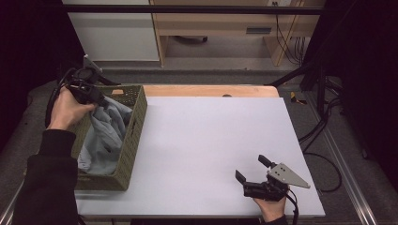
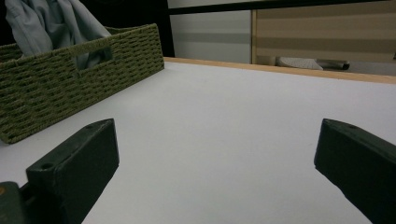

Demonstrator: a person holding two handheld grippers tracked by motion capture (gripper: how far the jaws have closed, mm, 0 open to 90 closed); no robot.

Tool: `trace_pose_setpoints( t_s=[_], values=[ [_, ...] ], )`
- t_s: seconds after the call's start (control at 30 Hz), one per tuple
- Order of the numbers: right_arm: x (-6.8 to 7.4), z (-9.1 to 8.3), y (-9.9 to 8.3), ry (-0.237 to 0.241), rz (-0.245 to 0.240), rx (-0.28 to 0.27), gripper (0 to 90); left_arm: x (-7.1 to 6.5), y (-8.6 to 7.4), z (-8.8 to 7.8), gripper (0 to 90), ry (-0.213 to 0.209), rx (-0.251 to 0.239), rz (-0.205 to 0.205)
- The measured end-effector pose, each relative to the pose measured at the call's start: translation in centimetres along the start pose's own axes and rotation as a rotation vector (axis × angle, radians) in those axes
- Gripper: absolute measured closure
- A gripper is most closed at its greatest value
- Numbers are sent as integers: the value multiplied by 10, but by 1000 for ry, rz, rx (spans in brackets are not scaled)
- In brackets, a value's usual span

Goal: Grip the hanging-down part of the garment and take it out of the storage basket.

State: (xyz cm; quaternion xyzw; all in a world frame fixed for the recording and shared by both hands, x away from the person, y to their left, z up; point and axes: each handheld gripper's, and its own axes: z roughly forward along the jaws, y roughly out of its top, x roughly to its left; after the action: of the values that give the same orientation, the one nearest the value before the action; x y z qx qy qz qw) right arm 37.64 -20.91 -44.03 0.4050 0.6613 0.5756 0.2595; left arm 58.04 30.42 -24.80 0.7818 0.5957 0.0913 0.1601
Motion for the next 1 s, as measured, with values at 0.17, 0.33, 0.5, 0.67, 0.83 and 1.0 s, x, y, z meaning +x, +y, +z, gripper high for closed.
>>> trace_pose_setpoints(
  t_s=[0.17, 0.33, 0.5, 0.67, 0.83, 1.0],
  values=[
    [0, 0, 0, -1, 0, 2, 2, 0, 0, -1, 824, -1, -4, 3],
    [-1, 0, 0, -4, 7, 5, 2, 0, -1, -3, 824, -1, -9, 4],
    [-2, 0, 0, 0, -4, 5, 2, 0, -1, -8, 824, -2, -17, 6],
    [-2, 1, -1, -1, 3, 10, 2, 1, -1, -18, 825, 2, -39, 10],
    [-1, 2, -1, 12, 2, 10, 2, -3, -3, -32, 826, 13, -74, 28],
    [0, 3, 0, 13, 0, 13, 2, -5, -3, -43, 826, 30, -73, 32]
  ],
)
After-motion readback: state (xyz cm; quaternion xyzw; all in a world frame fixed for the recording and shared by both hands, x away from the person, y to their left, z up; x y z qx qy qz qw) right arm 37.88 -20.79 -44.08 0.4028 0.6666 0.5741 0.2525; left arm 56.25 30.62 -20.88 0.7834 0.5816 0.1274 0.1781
